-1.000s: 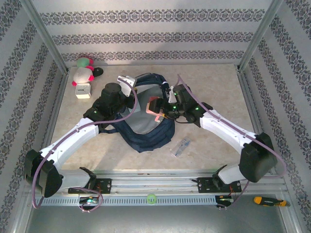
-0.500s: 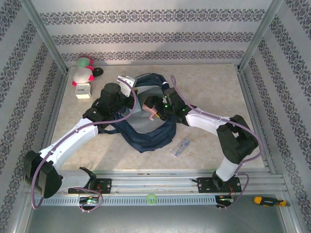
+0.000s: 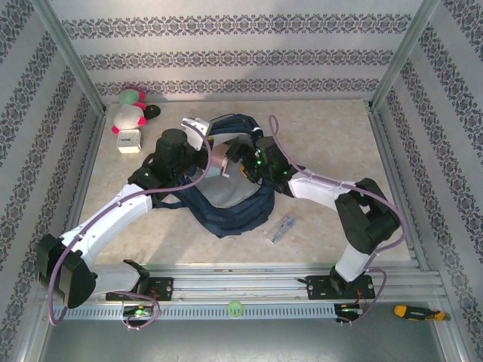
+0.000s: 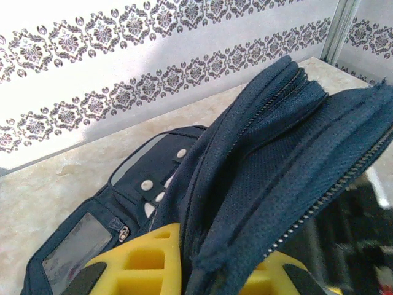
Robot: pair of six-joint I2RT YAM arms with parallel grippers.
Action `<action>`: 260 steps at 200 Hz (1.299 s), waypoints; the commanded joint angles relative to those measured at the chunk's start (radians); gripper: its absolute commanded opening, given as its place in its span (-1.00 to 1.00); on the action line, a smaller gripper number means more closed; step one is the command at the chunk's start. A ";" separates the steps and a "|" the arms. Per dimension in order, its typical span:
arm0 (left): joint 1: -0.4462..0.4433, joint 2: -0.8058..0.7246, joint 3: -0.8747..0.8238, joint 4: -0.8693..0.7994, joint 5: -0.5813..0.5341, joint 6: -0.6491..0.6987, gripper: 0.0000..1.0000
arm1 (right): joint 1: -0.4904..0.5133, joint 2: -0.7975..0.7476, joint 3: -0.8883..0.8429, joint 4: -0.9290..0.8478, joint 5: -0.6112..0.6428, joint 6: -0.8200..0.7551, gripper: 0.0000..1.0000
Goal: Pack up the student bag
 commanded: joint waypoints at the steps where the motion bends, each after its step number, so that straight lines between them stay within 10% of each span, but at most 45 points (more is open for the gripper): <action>1: -0.012 -0.066 0.060 0.168 0.027 -0.019 -0.98 | 0.073 -0.075 -0.067 0.010 0.061 0.022 0.52; 114: -0.011 -0.063 0.058 0.167 0.038 -0.020 -0.99 | 0.160 0.211 0.062 0.401 0.048 0.109 -0.05; 260: -0.012 -0.066 0.068 0.141 0.029 0.009 -0.98 | -0.010 0.249 0.061 0.350 0.228 0.001 -0.18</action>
